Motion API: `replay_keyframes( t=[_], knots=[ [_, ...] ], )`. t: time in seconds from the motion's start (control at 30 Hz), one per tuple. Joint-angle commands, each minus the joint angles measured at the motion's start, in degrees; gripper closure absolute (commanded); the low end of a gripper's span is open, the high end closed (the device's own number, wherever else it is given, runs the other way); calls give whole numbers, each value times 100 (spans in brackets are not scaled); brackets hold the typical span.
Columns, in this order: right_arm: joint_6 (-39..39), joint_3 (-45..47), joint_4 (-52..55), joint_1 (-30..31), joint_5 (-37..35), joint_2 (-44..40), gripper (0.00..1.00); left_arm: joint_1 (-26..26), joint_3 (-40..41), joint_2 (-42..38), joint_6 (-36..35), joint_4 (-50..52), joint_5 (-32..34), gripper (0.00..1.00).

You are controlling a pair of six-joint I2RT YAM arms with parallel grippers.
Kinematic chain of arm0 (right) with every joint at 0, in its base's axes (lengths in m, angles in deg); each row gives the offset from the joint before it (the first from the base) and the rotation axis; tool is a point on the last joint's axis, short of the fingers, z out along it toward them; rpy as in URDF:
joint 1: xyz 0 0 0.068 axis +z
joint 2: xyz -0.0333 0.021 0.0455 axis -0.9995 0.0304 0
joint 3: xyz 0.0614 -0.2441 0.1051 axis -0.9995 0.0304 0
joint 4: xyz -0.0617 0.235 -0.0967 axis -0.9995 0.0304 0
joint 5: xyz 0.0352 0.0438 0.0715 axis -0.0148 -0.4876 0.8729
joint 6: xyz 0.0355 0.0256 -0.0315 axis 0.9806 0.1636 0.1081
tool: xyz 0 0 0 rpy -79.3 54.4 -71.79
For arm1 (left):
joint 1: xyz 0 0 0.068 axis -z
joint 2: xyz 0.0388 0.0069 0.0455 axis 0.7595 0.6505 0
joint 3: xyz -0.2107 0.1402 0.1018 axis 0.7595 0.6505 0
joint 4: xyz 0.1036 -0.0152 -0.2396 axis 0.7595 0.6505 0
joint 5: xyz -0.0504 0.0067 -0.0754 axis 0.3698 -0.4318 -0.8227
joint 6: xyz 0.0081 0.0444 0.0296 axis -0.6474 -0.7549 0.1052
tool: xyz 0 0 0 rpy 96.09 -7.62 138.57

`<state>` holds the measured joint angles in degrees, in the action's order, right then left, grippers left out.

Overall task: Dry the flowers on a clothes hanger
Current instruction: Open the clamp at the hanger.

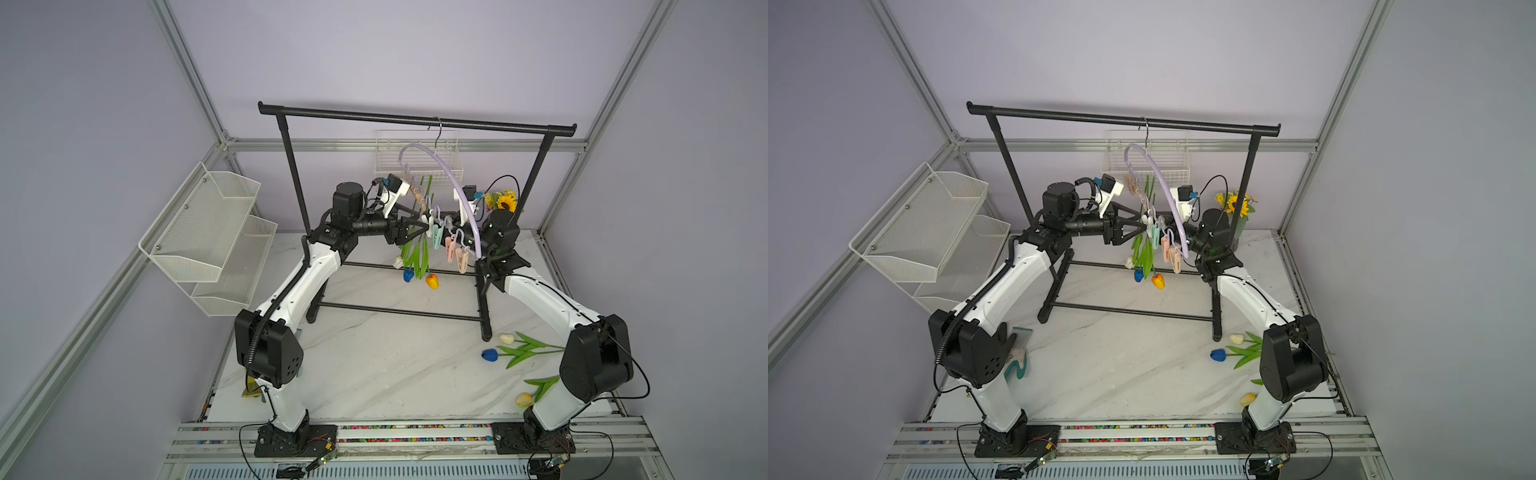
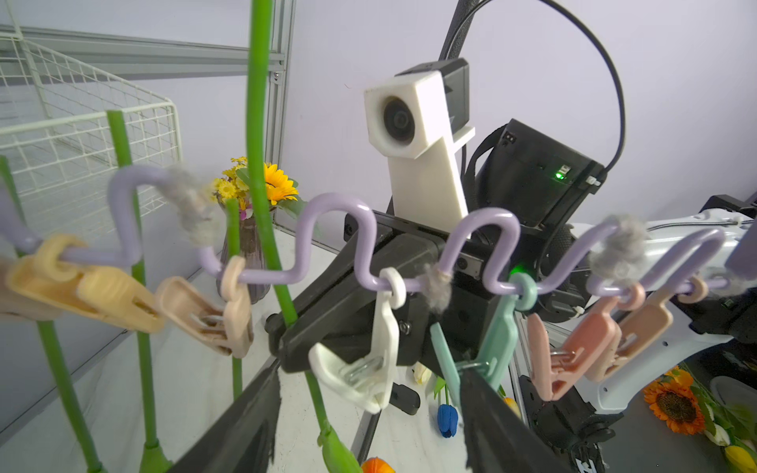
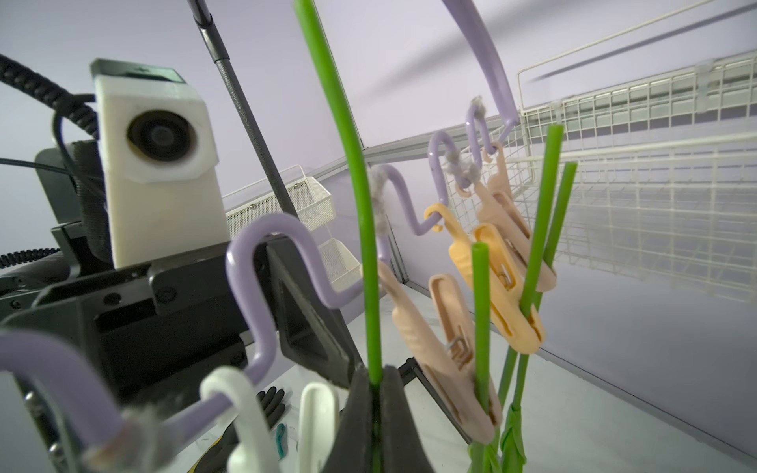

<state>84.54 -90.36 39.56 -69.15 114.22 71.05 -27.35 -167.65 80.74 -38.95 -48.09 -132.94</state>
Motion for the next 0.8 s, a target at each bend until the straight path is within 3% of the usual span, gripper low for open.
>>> replay_keyframes(
  t=[0.0,0.4,0.77],
  knots=[
    [-75,-165,-50,51,60,18,100,52,-234,5,-117,29,9,28],
    [-108,-195,116,101,-111,-20,100,162,-139,-142,-137,11,873,30],
    [-183,-106,220,110,-265,-164,100,327,-65,-289,-146,-65,1254,35]
  ],
)
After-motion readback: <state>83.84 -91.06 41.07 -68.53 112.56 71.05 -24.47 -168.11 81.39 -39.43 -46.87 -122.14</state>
